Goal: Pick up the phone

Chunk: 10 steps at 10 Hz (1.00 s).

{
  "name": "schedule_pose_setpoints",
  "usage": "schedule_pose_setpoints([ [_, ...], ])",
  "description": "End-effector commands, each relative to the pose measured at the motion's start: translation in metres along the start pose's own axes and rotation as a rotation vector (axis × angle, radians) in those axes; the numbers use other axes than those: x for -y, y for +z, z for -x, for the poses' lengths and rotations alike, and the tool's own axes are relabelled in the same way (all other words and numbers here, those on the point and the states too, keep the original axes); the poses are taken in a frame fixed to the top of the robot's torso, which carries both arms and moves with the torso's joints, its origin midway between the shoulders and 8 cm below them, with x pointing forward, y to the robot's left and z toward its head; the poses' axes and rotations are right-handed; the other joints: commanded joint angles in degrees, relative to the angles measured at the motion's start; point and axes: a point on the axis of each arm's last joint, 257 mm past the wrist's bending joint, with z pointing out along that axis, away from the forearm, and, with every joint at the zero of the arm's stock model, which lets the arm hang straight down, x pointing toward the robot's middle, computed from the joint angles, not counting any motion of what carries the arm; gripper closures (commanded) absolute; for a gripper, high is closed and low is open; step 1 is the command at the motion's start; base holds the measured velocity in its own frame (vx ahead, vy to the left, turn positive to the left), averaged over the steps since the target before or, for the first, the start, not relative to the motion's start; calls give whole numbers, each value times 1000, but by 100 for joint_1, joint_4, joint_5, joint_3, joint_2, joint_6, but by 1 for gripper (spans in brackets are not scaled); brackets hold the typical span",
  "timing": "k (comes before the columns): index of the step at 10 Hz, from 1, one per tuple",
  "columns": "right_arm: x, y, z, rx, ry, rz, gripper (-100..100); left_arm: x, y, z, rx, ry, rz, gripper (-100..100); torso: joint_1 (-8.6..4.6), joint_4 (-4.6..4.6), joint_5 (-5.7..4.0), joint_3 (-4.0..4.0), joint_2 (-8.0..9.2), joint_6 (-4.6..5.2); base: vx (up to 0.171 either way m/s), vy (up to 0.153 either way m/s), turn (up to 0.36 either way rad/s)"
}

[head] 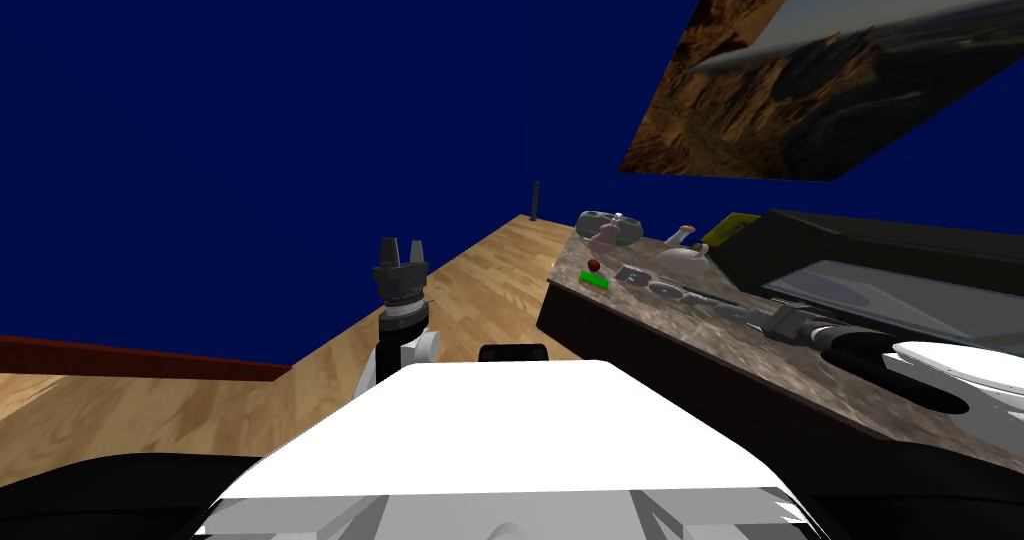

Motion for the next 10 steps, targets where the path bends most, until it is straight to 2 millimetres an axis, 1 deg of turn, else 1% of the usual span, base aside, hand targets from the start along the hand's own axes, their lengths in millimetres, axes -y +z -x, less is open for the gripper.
schedule_pose_setpoints([
  [1,-8,-2,-5,-12,-3,9,-100,0,0,0,0,0,0,0,0,0,0,0,0,0,105,-36,37],
  [2,-22,-2,-13,-34,-8,26,-100,0,0,0,0,0,0,0,3,3,1,8,15,2,108,-40,47],
  [3,-22,-2,-13,-34,-8,26,-100,0,0,0,0,0,0,0,1,4,0,10,17,2,104,-36,26],
  [4,-37,-3,-21,-56,-12,43,-100,0,0,0,0,0,0,0,5,5,2,12,21,2,123,-51,51],
  [5,-51,-3,-27,-74,-16,59,-100,0,0,0,0,0,0,0,0,4,1,9,16,1,175,-71,71],
  [7,-67,-4,-34,-92,-21,77,-100,0,0,0,0,0,0,0,-8,-2,-2,-6,-9,0,183,-67,41],
  [8,-61,-4,-33,-86,-19,70,-100,0,0,0,0,0,0,0,-7,-2,-1,-5,-7,0,71,-30,15],
  [9,-62,-4,-33,-87,-20,71,0,0,0,0,0,0,0,0,5,3,2,11,22,2,14,-6,3],
  [10,-60,-4,-30,-89,-17,62,-100,0,0,0,0,0,0,0,15,9,4,25,45,3,-22,-25,64],
])
